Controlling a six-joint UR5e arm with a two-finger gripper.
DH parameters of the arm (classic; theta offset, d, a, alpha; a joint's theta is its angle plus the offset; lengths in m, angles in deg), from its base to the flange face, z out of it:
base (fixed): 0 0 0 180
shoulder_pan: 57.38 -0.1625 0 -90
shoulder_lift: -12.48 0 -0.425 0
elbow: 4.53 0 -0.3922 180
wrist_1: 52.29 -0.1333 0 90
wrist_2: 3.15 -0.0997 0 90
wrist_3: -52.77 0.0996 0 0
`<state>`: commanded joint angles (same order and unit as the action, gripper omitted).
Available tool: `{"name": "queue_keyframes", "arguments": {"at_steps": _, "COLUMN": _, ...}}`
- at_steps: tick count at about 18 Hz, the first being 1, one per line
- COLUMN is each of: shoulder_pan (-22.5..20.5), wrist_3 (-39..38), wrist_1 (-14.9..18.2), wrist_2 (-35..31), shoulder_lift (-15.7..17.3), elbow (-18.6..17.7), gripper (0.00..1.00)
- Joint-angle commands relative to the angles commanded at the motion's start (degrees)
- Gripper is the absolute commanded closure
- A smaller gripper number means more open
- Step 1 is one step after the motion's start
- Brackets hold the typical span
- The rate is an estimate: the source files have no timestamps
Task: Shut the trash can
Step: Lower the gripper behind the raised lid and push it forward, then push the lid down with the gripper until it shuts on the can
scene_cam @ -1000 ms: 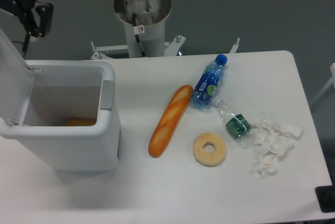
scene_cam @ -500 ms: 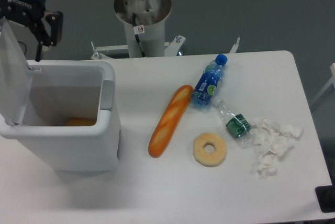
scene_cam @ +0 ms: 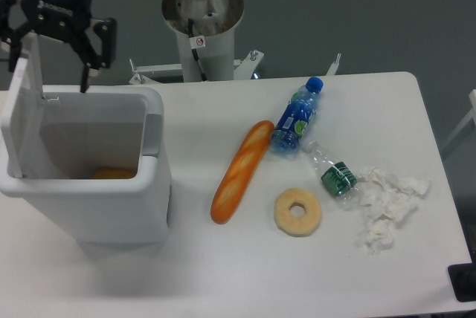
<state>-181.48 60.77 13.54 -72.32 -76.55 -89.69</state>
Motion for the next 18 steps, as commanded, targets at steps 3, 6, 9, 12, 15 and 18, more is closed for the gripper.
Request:
{"name": "queue_keyframes", "arguments": {"at_steps": 3, "shoulder_pan": -0.53, "wrist_3": 0.17, "wrist_1": -0.09, "wrist_2": -0.09, "shoulder_lift": -0.7, "elbow": 0.0, "gripper": 0.0}}
{"name": "queue_keyframes", "arguments": {"at_steps": 6, "shoulder_pan": -1.85, "wrist_3": 0.35, "wrist_1": -0.35, "wrist_2": -0.09, "shoulder_lift": -1.49, "elbow": 0.09, "gripper": 0.0}}
{"name": "queue_keyframes", "arguments": {"at_steps": 9, "shoulder_pan": -2.73, "wrist_3": 0.53, "wrist_1": -1.49, "wrist_2": -0.09, "shoulder_lift": -2.37, "elbow": 0.09, "gripper": 0.0}}
{"name": "queue_keyframes", "arguments": {"at_steps": 12, "shoulder_pan": -3.43, "wrist_3": 4.2, "wrist_1": -1.76, "wrist_2": -0.79, "shoulder_lift": -2.81, "elbow": -0.26, "gripper": 0.0}}
{"name": "queue_keyframes", "arguments": {"at_steps": 15, "shoulder_pan": -4.04, "wrist_3": 5.71, "wrist_1": -1.67, "wrist_2": -1.05, "shoulder_lift": -2.9, "elbow": -0.96, "gripper": 0.0}}
{"name": "queue_keyframes", "arguments": {"at_steps": 18, "shoulder_pan": -4.4, "wrist_3": 7.2, "wrist_1": -1.58, "wrist_2": -1.93, "shoulder_lift": -2.73, "elbow": -1.58, "gripper": 0.0}}
